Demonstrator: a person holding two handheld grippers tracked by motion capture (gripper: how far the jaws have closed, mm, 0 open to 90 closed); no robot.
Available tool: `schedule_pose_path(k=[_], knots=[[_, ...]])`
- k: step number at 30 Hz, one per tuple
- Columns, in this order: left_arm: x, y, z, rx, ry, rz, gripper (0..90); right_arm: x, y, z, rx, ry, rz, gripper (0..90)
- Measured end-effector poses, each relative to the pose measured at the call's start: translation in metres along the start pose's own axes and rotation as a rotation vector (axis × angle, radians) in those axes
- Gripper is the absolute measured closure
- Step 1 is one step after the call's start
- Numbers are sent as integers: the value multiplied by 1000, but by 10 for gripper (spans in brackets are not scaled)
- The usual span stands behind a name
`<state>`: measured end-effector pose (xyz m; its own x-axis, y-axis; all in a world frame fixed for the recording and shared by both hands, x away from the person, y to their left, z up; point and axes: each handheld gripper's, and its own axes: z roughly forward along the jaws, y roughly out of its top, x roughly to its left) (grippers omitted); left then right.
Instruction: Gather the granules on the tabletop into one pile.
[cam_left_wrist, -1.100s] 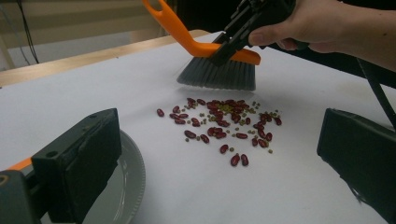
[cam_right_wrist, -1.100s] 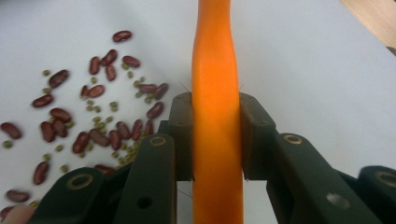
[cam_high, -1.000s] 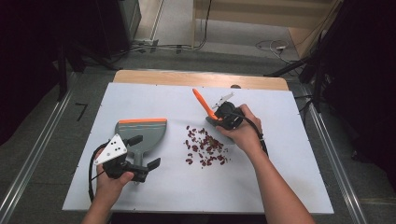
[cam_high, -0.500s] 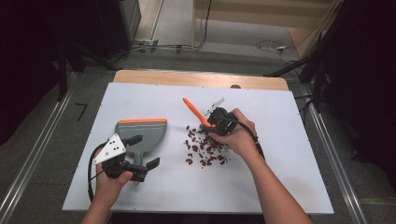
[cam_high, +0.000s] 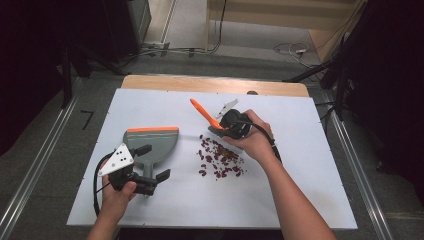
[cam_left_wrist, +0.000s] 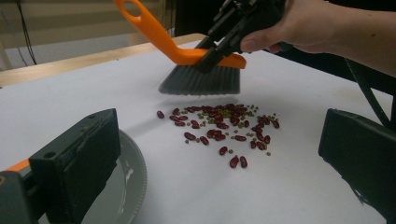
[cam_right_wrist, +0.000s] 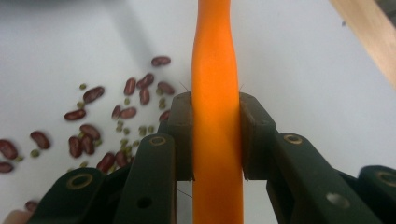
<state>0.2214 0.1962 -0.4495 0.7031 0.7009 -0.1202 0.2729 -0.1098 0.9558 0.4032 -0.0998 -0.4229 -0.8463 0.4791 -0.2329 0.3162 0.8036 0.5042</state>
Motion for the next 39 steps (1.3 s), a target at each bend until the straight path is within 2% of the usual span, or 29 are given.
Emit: schedule_pose_path(k=[3,5,6,7,9,11,12,16,21,22,28,39], knots=[[0,0,-1,2,3,1,0,-3,9,7,-10,11,-34,691],[1,0,-2,0,4,1,0,-4,15,13,-11,6,-35,691],[1,0,-2,2,5,0,0,-4,18,16,-12,1,-50,691],[1,0,-2,1,4,-1,0,-4,20,19,-15,-13,-94,691],[1,-1,-2,2,3,-2,0,0,23,25,8,-26,-116,691],[1,-1,-2,4,5,-1,0,4,24,30,7,15,-126,691],[2,-1,-2,4,4,-2,0,7,24,30,11,16,-138,691],[2,-1,-1,7,5,-2,0,17,22,29,33,30,-167,690],[-1,-1,0,10,0,3,0,25,16,22,30,72,-181,690],[-1,-1,1,11,-2,5,0,26,15,21,34,81,-201,689],[-2,-1,1,13,-3,3,0,34,7,13,26,108,-220,689],[-2,-1,2,15,-9,4,0,44,-1,4,20,125,-259,690]])
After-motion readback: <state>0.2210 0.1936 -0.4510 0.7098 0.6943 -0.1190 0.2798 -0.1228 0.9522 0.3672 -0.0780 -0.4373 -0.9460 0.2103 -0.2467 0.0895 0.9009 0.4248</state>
